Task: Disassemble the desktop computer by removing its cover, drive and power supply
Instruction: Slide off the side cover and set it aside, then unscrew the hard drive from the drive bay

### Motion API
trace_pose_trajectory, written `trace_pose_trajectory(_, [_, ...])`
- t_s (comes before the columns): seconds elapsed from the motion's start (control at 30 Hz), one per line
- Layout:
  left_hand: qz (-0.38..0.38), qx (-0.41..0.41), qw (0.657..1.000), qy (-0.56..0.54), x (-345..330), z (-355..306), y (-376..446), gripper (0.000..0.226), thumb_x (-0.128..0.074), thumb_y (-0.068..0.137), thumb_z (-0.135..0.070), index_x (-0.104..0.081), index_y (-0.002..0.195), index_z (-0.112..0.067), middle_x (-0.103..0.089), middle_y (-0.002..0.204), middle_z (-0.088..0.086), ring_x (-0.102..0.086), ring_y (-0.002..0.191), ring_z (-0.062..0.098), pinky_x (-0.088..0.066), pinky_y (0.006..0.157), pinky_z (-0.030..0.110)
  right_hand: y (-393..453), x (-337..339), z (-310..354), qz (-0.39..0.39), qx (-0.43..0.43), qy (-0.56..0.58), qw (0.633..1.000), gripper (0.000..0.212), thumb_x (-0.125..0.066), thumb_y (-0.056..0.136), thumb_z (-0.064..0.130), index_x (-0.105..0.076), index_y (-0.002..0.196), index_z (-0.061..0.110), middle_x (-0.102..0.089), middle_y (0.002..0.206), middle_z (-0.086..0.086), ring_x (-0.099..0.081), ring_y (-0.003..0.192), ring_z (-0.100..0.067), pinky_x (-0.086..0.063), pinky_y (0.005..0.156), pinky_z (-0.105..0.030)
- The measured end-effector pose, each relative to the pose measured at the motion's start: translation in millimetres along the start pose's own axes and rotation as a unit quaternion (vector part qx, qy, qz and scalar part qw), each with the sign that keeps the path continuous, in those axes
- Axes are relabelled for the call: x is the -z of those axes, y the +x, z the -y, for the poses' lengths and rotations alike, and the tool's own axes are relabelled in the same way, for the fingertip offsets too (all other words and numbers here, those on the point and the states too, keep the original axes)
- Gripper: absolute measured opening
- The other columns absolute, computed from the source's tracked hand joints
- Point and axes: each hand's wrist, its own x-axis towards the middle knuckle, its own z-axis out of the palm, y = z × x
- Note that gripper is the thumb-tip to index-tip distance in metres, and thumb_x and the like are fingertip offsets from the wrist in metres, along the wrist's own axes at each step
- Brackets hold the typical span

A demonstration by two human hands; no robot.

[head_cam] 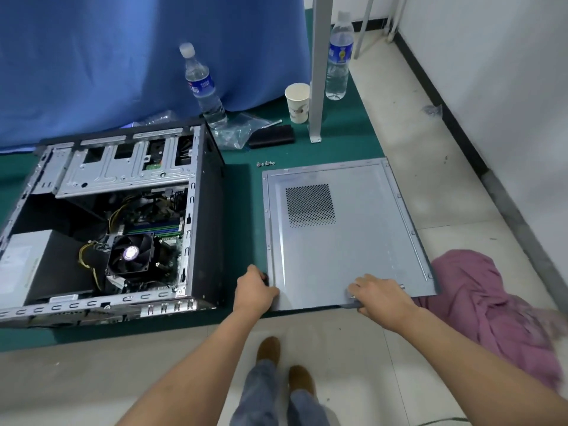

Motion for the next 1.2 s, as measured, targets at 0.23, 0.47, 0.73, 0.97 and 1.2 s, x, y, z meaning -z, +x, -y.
trace_pose_trajectory(0.23, [0.032, -0.034, 0.996, 0.073, 5.0, -6.4, -6.7, 0.029, -0.066, 0.088, -0.027, -0.053, 0.102, -0.006, -0.057, 0.108, 0.010, -0.055, 0.089, 0.020, -0.047, 0.074, 0.029, 3.9, 14.0, -2.6, 0.039, 0.010, 0.038, 0.998, 0.013, -0.053, 0.086, 0.030, -0.041, 0.084, 0.027, -0.055, 0.104, 0.005, -0.050, 0.097, -0.016, -0.030, 0.065, -0.027])
trace_pose_trajectory(0.47, [0.073, -0.278, 0.957, 0.032, 88.3, -28.3, -30.8, 0.013, -0.060, 0.091, -0.035, -0.058, 0.100, -0.026, -0.060, 0.087, -0.015, -0.059, 0.081, 0.002, -0.047, 0.073, 0.017, 32.7, 88.2, 16.9, -0.035, -0.042, 0.329, 0.943, 0.023, -0.041, 0.097, 0.016, -0.055, 0.079, 0.010, -0.056, 0.083, -0.001, -0.052, 0.077, -0.020, -0.036, 0.062, -0.026])
trace_pose_trajectory(0.73, [-0.122, -0.295, 0.939, 0.130, 163.3, -2.7, 20.9, 0.065, -0.062, 0.089, -0.035, -0.034, 0.146, -0.022, -0.011, 0.159, -0.003, -0.008, 0.145, 0.017, -0.015, 0.118, 0.036, 93.3, 126.5, 65.0, -0.026, -0.180, 0.616, 0.766, 0.021, -0.037, 0.099, 0.026, -0.055, 0.101, 0.015, -0.053, 0.070, -0.001, -0.039, 0.051, -0.013, -0.028, 0.047, -0.023])
trace_pose_trajectory(0.97, [-0.124, -0.354, 0.912, 0.167, 167.6, 3.3, 68.1, 0.061, -0.045, 0.092, -0.047, -0.028, 0.148, -0.032, 0.012, 0.157, -0.010, 0.022, 0.143, 0.010, 0.010, 0.117, 0.034, 163.1, 108.0, 96.8, -0.091, -0.273, 0.706, 0.648, 0.032, -0.030, 0.091, -0.009, -0.051, 0.103, 0.012, -0.049, 0.087, -0.007, -0.045, 0.062, -0.014, -0.040, 0.051, -0.021])
trace_pose_trajectory(1.2, [-0.098, -0.389, 0.911, 0.094, 171.0, 1.8, 75.4, 0.057, -0.027, 0.084, -0.045, -0.045, 0.136, -0.031, 0.004, 0.160, -0.008, 0.016, 0.145, 0.008, 0.015, 0.116, 0.033, 205.4, 104.7, 98.9, -0.205, -0.333, 0.508, 0.767, 0.023, -0.046, 0.089, -0.008, -0.065, 0.095, 0.004, -0.063, 0.100, -0.009, -0.057, 0.092, -0.023, -0.041, 0.079, -0.023])
